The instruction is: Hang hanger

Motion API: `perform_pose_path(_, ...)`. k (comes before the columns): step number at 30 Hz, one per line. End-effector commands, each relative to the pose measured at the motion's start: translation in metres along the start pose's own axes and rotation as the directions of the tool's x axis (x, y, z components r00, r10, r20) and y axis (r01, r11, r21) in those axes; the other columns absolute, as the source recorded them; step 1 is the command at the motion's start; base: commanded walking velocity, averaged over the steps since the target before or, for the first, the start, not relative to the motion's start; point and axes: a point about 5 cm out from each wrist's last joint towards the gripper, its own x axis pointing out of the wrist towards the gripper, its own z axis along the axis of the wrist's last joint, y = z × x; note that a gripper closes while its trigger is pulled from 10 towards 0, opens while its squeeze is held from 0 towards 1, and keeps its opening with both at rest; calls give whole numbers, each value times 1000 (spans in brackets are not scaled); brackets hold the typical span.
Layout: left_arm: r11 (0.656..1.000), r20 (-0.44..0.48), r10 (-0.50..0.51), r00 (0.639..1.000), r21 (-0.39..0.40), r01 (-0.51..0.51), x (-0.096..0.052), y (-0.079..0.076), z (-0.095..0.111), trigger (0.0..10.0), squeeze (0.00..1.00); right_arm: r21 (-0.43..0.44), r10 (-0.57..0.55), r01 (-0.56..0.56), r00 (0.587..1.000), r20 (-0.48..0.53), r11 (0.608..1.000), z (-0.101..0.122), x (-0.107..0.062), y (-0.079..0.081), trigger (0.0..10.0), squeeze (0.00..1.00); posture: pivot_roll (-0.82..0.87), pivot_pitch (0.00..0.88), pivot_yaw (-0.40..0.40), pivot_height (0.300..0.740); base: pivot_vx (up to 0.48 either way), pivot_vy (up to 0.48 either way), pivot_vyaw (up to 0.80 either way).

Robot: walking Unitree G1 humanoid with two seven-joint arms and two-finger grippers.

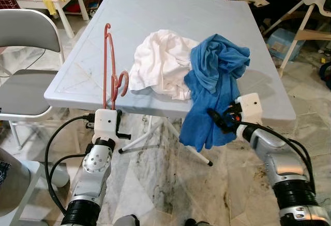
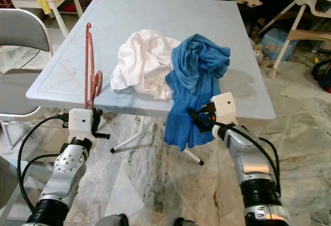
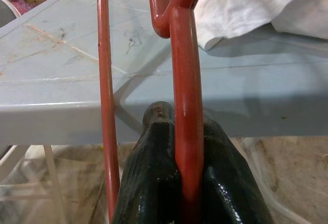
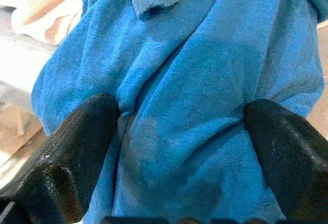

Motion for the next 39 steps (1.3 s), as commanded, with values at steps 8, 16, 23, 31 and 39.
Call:
perform_pose_path(8,1000,0,-12,1000,4,12,1,-2,0,10000,0,14,-69,69,997,26,998,3,10,13,0,0,106,122,11,740,0,0,0)
perform_pose_path(16,1000,2,-11,1000,2,11,1,-2,0,10000,0,63,-94,90,993,64,994,10,14,13,0,0,103,122,10,740,0,0,0)
perform_pose_path(23,1000,1,-15,1000,-1,15,1,-4,0,10000,0,98,-77,71,995,58,993,8,15,18,0,0,100,123,10,740,0,0,0)
perform_pose_path(31,1000,0,-19,1000,-2,19,1,-4,0,10000,0,185,36,-31,999,-24,982,-3,23,43,0,0,102,123,10,740,0,0,0)
perform_pose_path(39,1000,2,-20,1000,-2,20,2,-6,0,10000,0,292,91,-94,996,25,952,28,51,57,0,0,112,120,6,740,0,0,0)
